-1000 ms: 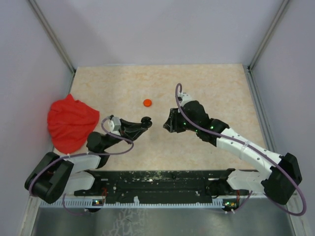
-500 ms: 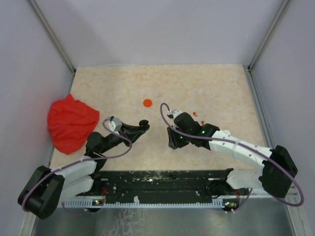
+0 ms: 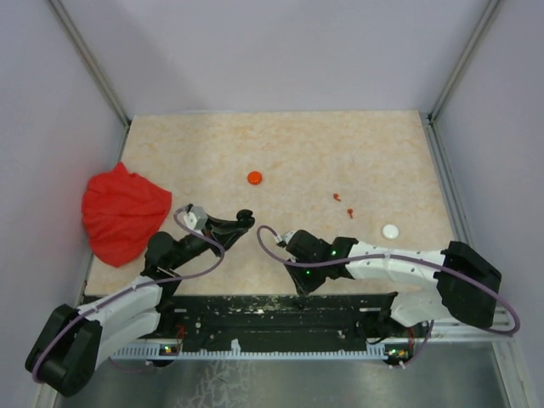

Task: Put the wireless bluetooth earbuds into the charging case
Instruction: Pick up the earbud from the center of the board.

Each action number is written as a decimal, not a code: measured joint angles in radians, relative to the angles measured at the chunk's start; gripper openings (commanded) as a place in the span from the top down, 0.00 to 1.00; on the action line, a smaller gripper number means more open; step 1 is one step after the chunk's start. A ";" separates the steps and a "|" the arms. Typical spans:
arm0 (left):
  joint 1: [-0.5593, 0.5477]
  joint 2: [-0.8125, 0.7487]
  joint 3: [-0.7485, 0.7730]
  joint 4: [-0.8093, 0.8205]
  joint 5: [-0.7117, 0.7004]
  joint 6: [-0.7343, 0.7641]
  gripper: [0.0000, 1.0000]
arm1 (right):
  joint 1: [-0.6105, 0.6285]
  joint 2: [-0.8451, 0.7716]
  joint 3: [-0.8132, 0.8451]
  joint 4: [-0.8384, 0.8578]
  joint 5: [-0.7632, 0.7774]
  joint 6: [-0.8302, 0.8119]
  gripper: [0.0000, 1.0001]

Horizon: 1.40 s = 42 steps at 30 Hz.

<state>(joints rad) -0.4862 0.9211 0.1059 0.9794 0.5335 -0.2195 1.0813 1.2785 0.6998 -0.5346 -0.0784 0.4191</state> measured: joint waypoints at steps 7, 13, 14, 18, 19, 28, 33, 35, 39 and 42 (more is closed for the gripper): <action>0.000 -0.023 -0.005 -0.033 -0.016 0.000 0.99 | 0.032 0.036 -0.014 0.021 -0.038 0.000 0.73; 0.000 -0.018 -0.005 -0.038 -0.018 0.001 0.99 | 0.038 0.074 -0.019 0.041 -0.078 0.000 0.73; 0.000 -0.018 -0.005 -0.038 -0.018 0.000 0.99 | 0.038 0.082 -0.019 0.042 -0.083 0.001 0.73; 0.000 -0.018 -0.005 -0.038 -0.018 0.001 0.99 | 0.038 0.108 -0.019 0.042 -0.097 0.000 0.73; 0.000 -0.018 -0.005 -0.039 -0.018 0.001 0.99 | 0.038 0.113 -0.019 0.042 -0.100 0.000 0.73; 0.000 -0.007 -0.005 -0.038 -0.018 0.001 0.99 | 0.038 0.167 -0.019 0.069 -0.103 0.001 0.76; 0.000 -0.003 -0.005 -0.038 -0.018 0.001 0.99 | 0.038 0.192 -0.019 0.082 -0.103 0.000 0.77; 0.000 -0.003 -0.005 -0.038 -0.018 0.001 0.99 | 0.038 0.200 -0.019 0.082 -0.101 0.000 0.77; 0.000 -0.003 -0.005 -0.038 -0.018 0.001 0.99 | 0.038 0.211 -0.019 0.080 -0.097 0.001 0.80; 0.000 -0.003 -0.005 -0.038 -0.018 0.004 0.99 | 0.042 0.215 -0.019 0.078 -0.095 0.001 0.88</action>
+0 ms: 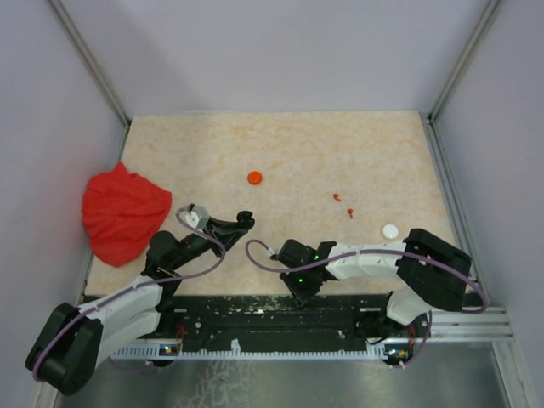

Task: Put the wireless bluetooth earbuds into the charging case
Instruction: Pick up the earbud from the center of the board.

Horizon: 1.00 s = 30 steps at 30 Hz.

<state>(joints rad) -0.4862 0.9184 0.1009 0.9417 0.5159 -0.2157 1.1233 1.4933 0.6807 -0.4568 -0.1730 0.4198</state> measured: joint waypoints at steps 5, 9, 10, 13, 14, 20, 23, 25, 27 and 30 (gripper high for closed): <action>0.000 0.000 0.000 0.000 0.000 0.003 0.99 | 0.002 0.000 0.006 -0.008 0.008 -0.003 0.97; 0.000 0.000 0.000 0.000 0.000 0.005 0.99 | 0.002 -0.016 0.026 -0.054 0.026 -0.016 0.97; 0.000 0.000 0.000 0.000 0.000 0.005 0.99 | 0.002 -0.025 0.033 -0.068 0.028 -0.018 0.97; 0.000 -0.001 0.000 0.000 0.000 0.007 0.99 | 0.003 -0.064 0.073 -0.113 0.054 -0.028 0.97; 0.000 -0.001 0.000 0.000 0.000 0.008 0.99 | 0.003 -0.074 0.089 -0.117 0.066 -0.034 0.97; 0.000 -0.002 0.000 -0.001 0.000 0.008 0.99 | -0.035 -0.071 0.167 -0.134 0.127 -0.074 0.93; 0.000 -0.008 0.000 -0.003 -0.001 0.012 0.99 | -0.076 -0.029 0.192 -0.135 0.157 -0.100 0.89; 0.000 -0.014 0.000 -0.005 -0.003 0.013 0.99 | -0.101 0.007 0.208 -0.134 0.183 -0.120 0.88; 0.000 -0.018 0.000 -0.008 -0.004 0.014 0.99 | -0.119 0.042 0.225 -0.134 0.204 -0.140 0.85; 0.000 -0.021 0.000 -0.008 -0.007 0.015 0.99 | -0.122 0.086 0.249 -0.130 0.222 -0.161 0.77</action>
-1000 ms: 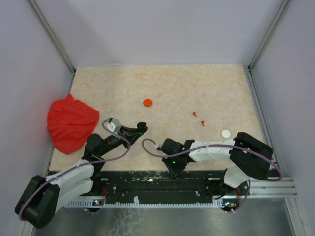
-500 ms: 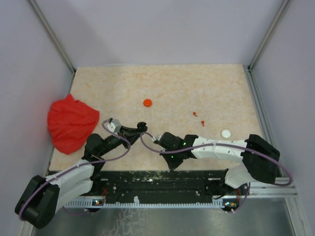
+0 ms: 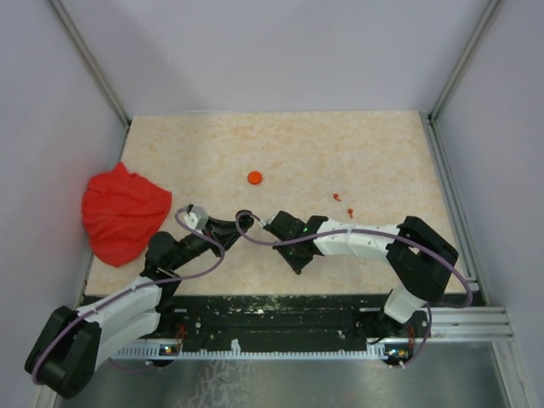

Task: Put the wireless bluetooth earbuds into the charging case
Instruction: Pick up the earbud from the center of the board.

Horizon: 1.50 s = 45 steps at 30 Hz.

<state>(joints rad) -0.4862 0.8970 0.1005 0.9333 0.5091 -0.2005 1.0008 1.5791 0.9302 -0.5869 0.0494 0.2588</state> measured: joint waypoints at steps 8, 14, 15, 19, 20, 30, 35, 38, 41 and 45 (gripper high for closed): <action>0.000 -0.011 0.000 -0.011 -0.003 0.000 0.99 | 0.000 0.031 0.015 -0.008 0.041 -0.012 0.67; 0.000 -0.006 0.000 -0.013 -0.003 0.000 0.99 | 0.000 0.021 0.006 -0.031 0.078 -0.011 0.65; 0.000 -0.006 0.000 -0.014 -0.003 0.000 0.99 | 0.000 0.019 0.000 -0.034 0.081 -0.009 0.65; 0.000 -0.006 0.000 -0.014 -0.003 0.000 0.99 | 0.000 0.017 -0.016 -0.048 0.082 -0.004 0.65; 0.000 -0.006 0.000 -0.014 -0.003 0.000 0.99 | 0.000 0.017 -0.021 -0.050 0.081 -0.003 0.65; 0.000 -0.006 0.000 -0.014 -0.004 0.000 0.99 | -0.001 -0.019 -0.040 -0.058 0.063 0.015 0.64; 0.000 -0.007 0.000 -0.014 -0.003 0.000 0.99 | -0.002 -0.020 -0.040 -0.073 0.081 0.034 0.64; 0.000 -0.011 0.000 -0.015 -0.004 0.000 0.99 | -0.003 -0.020 -0.040 -0.089 0.096 0.044 0.64; 0.000 -0.013 -0.001 -0.015 -0.004 0.000 0.99 | -0.008 -0.020 -0.040 -0.105 0.117 0.060 0.64; 0.000 -0.013 -0.001 -0.015 -0.003 0.000 0.99 | -0.032 -0.020 -0.040 -0.116 0.144 0.084 0.64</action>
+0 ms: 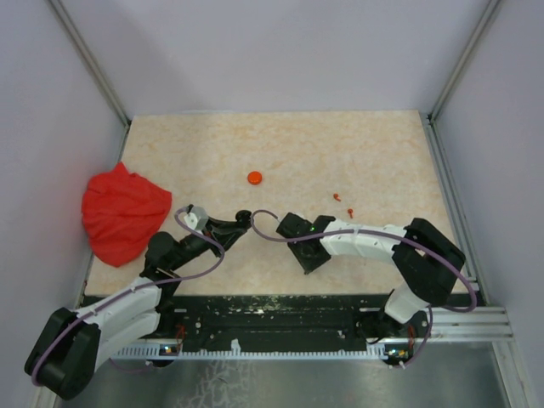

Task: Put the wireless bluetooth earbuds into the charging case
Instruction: Pick up the earbud from the center of the board.

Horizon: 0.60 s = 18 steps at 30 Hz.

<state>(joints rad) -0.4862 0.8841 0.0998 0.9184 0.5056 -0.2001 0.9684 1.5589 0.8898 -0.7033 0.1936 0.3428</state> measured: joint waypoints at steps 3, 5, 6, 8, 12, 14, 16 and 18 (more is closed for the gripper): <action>0.000 0.000 0.000 0.000 0.000 0.000 0.99 | -0.017 0.000 0.000 0.000 0.026 0.019 0.64; 0.000 0.000 0.000 0.000 0.000 0.000 0.99 | -0.022 0.000 0.000 0.001 0.035 0.027 0.64; 0.000 0.000 0.000 0.000 0.000 0.000 0.99 | -0.023 -0.002 0.000 0.002 0.036 0.031 0.64; 0.000 -0.001 0.000 0.000 0.000 0.000 0.99 | -0.023 -0.014 0.000 0.003 0.034 0.042 0.64; 0.000 -0.001 0.000 0.000 0.000 0.000 0.99 | -0.023 -0.077 0.000 0.011 0.017 0.061 0.64; 0.000 0.002 -0.002 0.001 0.000 0.000 0.99 | -0.023 -0.105 0.000 0.024 -0.001 0.067 0.64; 0.000 0.006 -0.002 0.001 0.001 0.000 0.99 | -0.023 -0.113 0.000 0.035 -0.014 0.069 0.64; 0.000 0.011 -0.002 0.001 0.003 0.000 0.99 | -0.023 -0.107 0.000 0.040 -0.029 0.069 0.65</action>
<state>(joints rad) -0.4862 0.8948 0.0982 0.9195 0.5083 -0.2005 0.9459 1.4521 0.8898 -0.6632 0.1650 0.4114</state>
